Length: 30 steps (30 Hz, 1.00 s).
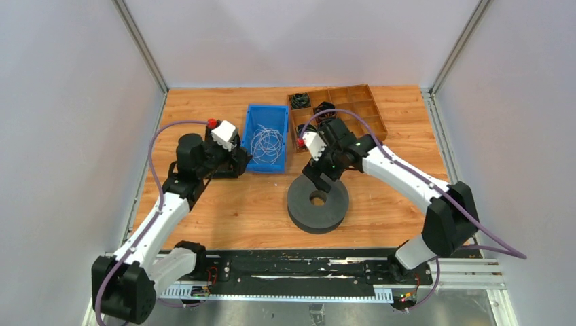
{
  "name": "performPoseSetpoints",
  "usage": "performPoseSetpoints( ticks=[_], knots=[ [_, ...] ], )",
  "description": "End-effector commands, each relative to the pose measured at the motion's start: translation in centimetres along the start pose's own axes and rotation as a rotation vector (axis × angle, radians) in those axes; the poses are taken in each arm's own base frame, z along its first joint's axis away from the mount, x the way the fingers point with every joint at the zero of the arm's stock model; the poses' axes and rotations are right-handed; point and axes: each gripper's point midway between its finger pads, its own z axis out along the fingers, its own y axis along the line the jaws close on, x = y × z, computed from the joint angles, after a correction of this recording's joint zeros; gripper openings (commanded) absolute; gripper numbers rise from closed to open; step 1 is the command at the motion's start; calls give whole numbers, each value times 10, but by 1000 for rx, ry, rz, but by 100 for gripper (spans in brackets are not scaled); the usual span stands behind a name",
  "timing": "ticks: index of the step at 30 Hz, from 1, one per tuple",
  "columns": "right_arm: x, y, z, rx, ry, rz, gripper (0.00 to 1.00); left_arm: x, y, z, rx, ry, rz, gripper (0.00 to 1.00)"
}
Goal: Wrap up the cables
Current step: Move the cable reel to the center of the board, then pick up the cable from the storage box.
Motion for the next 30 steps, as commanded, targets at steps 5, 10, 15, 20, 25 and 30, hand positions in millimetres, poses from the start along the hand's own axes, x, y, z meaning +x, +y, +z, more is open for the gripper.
performPoseSetpoints(
  ticks=[5, 10, 15, 20, 25, 30],
  knots=[
    [20, -25, -44, -2, -140, 149, 91, 4, -8, 38, 29, 163, 88, 99],
    [30, -47, -60, 62, -175, 210, 91, 3, -3, 72, 56, 264, 135, 96],
    [36, -53, -58, 72, -167, 229, 90, 19, 6, 108, 114, 421, 197, 85],
    [39, -51, -55, 63, -159, 233, 90, 38, 14, 137, 147, 523, 236, 79],
    [41, -50, -52, 53, -152, 235, 90, 55, 10, 159, 201, 567, 251, 77],
    [42, -50, -51, 51, -148, 236, 90, 68, 12, 179, 194, 601, 244, 70]
  ],
)
